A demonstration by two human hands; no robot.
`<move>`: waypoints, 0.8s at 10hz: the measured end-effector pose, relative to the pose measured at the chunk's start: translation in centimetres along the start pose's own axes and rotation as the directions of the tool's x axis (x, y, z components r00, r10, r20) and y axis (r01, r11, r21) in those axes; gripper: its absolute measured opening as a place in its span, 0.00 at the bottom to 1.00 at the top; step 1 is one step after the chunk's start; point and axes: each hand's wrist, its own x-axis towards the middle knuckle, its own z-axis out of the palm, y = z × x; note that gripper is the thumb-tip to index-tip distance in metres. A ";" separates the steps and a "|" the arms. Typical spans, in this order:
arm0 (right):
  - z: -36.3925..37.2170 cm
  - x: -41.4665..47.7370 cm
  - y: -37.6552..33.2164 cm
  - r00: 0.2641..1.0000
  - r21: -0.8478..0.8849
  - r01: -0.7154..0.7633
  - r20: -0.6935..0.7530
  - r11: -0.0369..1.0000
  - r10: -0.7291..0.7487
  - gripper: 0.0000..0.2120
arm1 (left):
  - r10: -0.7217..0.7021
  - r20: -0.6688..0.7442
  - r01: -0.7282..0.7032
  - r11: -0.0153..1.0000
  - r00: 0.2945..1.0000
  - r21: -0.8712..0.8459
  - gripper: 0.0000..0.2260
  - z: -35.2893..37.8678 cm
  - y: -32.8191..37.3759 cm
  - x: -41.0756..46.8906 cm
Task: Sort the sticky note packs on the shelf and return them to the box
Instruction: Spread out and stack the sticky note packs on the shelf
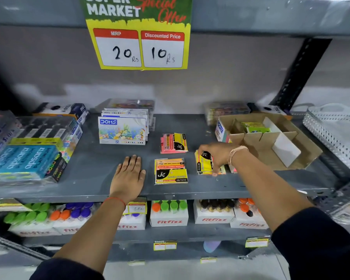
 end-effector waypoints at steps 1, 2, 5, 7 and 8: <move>0.3 0.0 0.2 0.999 0.003 0.018 -0.050 1.000 -0.018 0.37 | -0.004 0.013 0.004 1.000 1.000 0.011 0.24 0.0 -0.1 0.0; -0.3 -0.2 0.4 0.998 0.058 0.026 -0.060 0.998 -0.022 0.35 | -0.006 0.017 0.005 1.000 1.000 0.019 0.24 0.0 -0.1 0.0; -2.2 -1.4 1.2 0.993 0.920 0.118 -0.102 0.373 -0.064 0.15 | 0.002 0.012 -0.002 1.000 1.000 0.009 0.24 -0.1 -0.1 0.0; -1.0 -1.1 2.7 0.994 0.991 0.056 -0.067 -0.122 -0.091 0.34 | 0.005 0.010 -0.005 1.000 1.000 0.016 0.24 0.0 -0.2 0.1; -1.1 -1.1 2.4 0.998 0.990 0.013 -0.022 -0.141 -0.057 0.18 | 0.007 0.009 -0.007 1.000 1.000 0.021 0.24 0.0 -0.2 0.1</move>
